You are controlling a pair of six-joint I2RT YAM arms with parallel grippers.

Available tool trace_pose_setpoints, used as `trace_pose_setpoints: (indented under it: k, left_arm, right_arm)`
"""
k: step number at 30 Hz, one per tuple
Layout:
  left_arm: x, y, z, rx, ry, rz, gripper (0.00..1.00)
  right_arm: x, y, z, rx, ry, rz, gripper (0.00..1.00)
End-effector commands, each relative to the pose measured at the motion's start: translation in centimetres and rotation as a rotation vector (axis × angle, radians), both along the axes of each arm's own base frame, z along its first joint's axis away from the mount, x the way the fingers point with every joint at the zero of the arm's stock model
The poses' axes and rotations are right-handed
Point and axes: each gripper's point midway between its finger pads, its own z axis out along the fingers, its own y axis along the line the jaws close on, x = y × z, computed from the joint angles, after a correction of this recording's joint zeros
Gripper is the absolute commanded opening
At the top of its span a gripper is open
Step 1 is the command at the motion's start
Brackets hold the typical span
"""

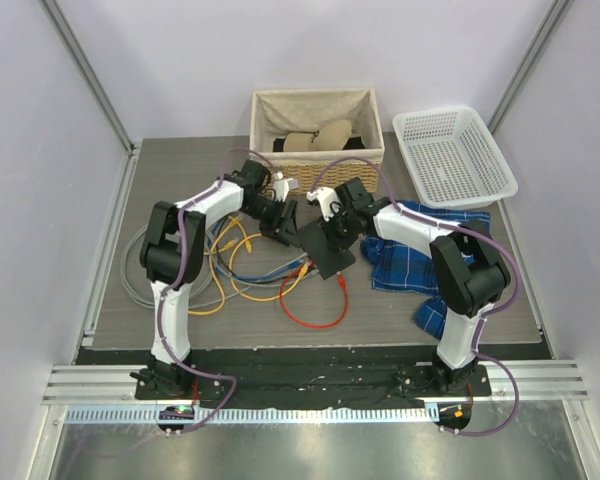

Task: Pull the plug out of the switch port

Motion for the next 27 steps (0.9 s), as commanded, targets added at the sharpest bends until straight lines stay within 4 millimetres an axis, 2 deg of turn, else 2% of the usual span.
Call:
trace_pose_setpoints:
  k: [1,9,14,21,27]
  left_arm:
    - [-0.1,-0.9,-0.8,-0.049,0.060,-0.004,0.55]
    - [-1.8,-2.3,-2.8,-0.041,0.129,-0.043,0.47]
    - [-2.7,-3.3,-4.0,-0.003,0.145,-0.056,0.46]
    - [-2.6,-3.5,-5.9,0.063,0.177,-0.043,0.43]
    - [-2.6,-3.9,-6.1,0.037,0.218,-0.040,0.40]
  right_arm:
    - [-3.0,-2.4,-3.1,-0.121,0.121,0.001,0.08]
    - [-3.7,-3.1,-3.4,-0.138,0.126,0.002,0.08]
    - [-3.5,-2.9,-3.5,-0.134,0.129,0.001,0.08]
    - [-3.3,-2.8,-3.4,-0.132,0.124,0.000,0.08]
    - [-3.6,-2.9,-3.6,-0.134,0.130,0.003,0.08]
